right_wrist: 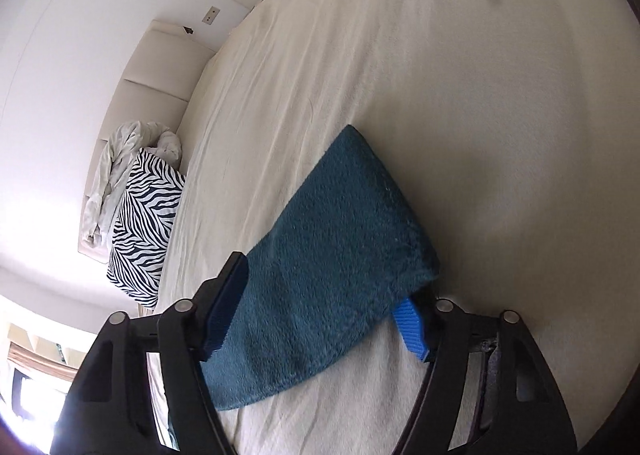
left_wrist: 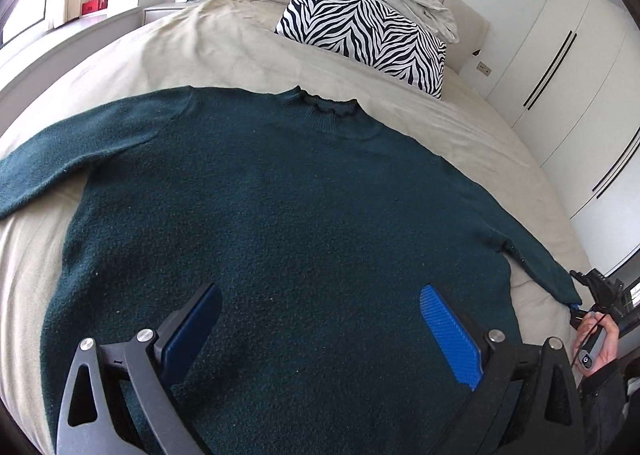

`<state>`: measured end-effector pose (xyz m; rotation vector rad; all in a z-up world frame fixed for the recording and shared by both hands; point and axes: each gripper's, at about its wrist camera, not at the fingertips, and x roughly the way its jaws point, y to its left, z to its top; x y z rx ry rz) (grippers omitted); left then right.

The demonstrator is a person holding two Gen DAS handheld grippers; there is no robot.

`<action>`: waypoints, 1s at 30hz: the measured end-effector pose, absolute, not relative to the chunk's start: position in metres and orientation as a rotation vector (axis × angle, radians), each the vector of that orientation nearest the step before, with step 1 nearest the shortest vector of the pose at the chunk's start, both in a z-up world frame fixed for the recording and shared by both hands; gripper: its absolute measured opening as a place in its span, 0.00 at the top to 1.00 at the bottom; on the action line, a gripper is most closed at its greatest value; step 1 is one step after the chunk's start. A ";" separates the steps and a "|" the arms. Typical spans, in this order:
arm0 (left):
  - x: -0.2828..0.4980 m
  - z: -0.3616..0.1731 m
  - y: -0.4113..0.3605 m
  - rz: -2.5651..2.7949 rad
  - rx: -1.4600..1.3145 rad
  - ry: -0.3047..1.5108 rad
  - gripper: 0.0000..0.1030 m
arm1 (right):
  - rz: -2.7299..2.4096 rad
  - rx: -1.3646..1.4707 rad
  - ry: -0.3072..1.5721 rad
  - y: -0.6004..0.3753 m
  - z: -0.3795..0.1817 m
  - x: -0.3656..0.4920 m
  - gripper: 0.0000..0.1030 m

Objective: Fold small clothes

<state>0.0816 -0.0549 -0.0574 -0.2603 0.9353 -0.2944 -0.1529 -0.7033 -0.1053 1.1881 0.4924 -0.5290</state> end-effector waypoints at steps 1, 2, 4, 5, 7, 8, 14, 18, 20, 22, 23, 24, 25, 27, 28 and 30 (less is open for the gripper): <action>0.084 -0.059 -0.053 -0.306 -0.284 0.942 0.08 | -0.536 1.177 0.511 -0.708 -0.106 -0.147 0.66; 0.085 -0.061 -0.052 -0.316 -0.303 0.948 0.12 | -0.540 1.169 0.534 -0.712 -0.105 -0.139 0.77; 0.090 -0.065 -0.050 -0.322 -0.324 0.960 0.18 | -0.544 1.140 0.555 -0.708 -0.096 -0.126 0.86; 0.092 -0.067 -0.049 -0.332 -0.337 0.967 0.22 | -0.535 1.103 0.561 -0.702 -0.088 -0.117 0.89; 0.095 -0.069 -0.048 -0.353 -0.368 0.977 0.29 | -0.476 1.006 0.574 -0.677 -0.066 -0.097 0.89; 0.097 -0.069 -0.047 -0.363 -0.380 0.977 0.31 | -0.434 0.953 0.583 -0.659 -0.053 -0.084 0.90; 0.103 -0.063 -0.035 -0.410 -0.471 0.953 0.32 | -0.081 0.689 0.648 -0.502 0.005 0.005 0.90; 0.105 -0.064 -0.020 -0.430 -0.538 0.949 0.32 | 0.115 0.556 0.738 -0.378 -0.002 0.056 0.90; 0.107 -0.067 -0.015 -0.434 -0.566 0.957 0.31 | 0.152 0.500 0.811 -0.324 -0.020 0.079 0.90; 0.110 -0.070 -0.010 -0.444 -0.605 0.965 0.27 | 0.181 0.450 0.884 -0.284 -0.044 0.087 0.89; 0.112 -0.073 -0.010 -0.452 -0.627 0.972 0.22 | 0.183 0.419 0.922 -0.271 -0.054 0.090 0.85; 0.114 -0.076 -0.010 -0.461 -0.646 0.980 0.20 | 0.194 0.400 0.945 -0.262 -0.063 0.091 0.81; 0.115 -0.078 -0.011 -0.467 -0.666 0.986 0.17 | 0.217 0.406 0.952 -0.255 -0.069 0.084 0.69; 0.118 -0.083 -0.017 -0.484 -0.699 1.002 0.14 | 0.248 0.461 0.936 -0.260 -0.074 0.069 0.45; 0.119 -0.086 -0.022 -0.496 -0.710 1.012 0.14 | 0.246 0.487 0.914 -0.269 -0.078 0.055 0.38; 0.122 -0.091 -0.035 -0.516 -0.706 1.044 0.14 | 0.242 0.510 0.876 -0.270 -0.076 0.024 0.35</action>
